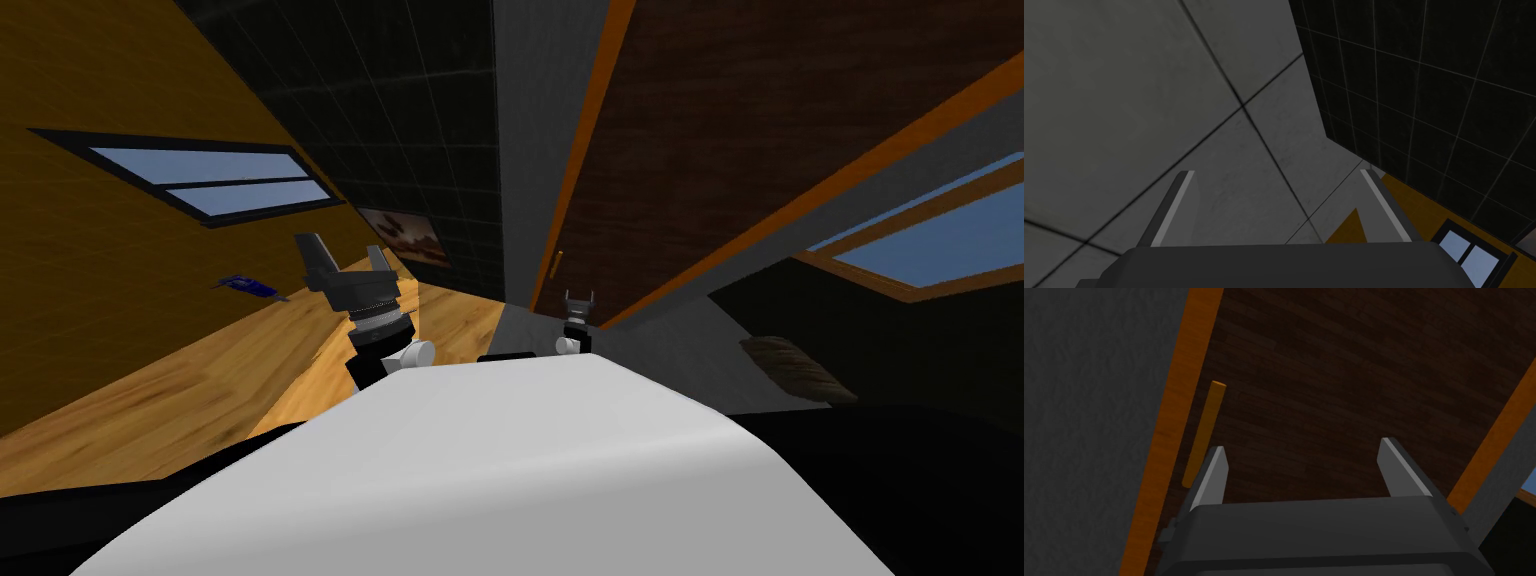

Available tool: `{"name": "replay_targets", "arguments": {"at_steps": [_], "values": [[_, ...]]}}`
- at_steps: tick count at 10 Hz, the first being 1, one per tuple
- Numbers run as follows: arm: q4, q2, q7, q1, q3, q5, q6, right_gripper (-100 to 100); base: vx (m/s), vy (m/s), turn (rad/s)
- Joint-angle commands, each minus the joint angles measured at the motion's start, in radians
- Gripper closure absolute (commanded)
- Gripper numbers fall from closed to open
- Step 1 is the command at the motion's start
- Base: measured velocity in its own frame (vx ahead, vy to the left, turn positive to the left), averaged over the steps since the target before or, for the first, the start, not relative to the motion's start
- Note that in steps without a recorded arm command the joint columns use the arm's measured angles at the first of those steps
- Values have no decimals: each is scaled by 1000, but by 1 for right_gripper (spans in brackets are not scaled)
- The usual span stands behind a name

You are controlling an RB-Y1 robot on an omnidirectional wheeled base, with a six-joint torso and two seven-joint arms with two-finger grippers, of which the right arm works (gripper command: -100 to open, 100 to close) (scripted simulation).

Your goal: Pull the door open

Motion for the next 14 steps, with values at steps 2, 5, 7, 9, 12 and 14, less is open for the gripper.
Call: {"name": "replay_targets", "arguments": {"at_steps": [2,5,7,9,12,14], "values": [[73,-6,-55,-21,5,-48,-21,-100,100,-40,151],[126,-9,-91,-35,9,-82,-34,-100,61,-25,106],[176,-12,-128,-49,13,-116,-47,-100,91,-37,152],[222,-15,-162,-61,16,-147,-59,-100,95,-38,132],[290,-19,-211,-80,21,-194,-76,-100,82,-53,145],[329,-22,-240,-91,23,-220,-86,-100,81,-55,114]]}}
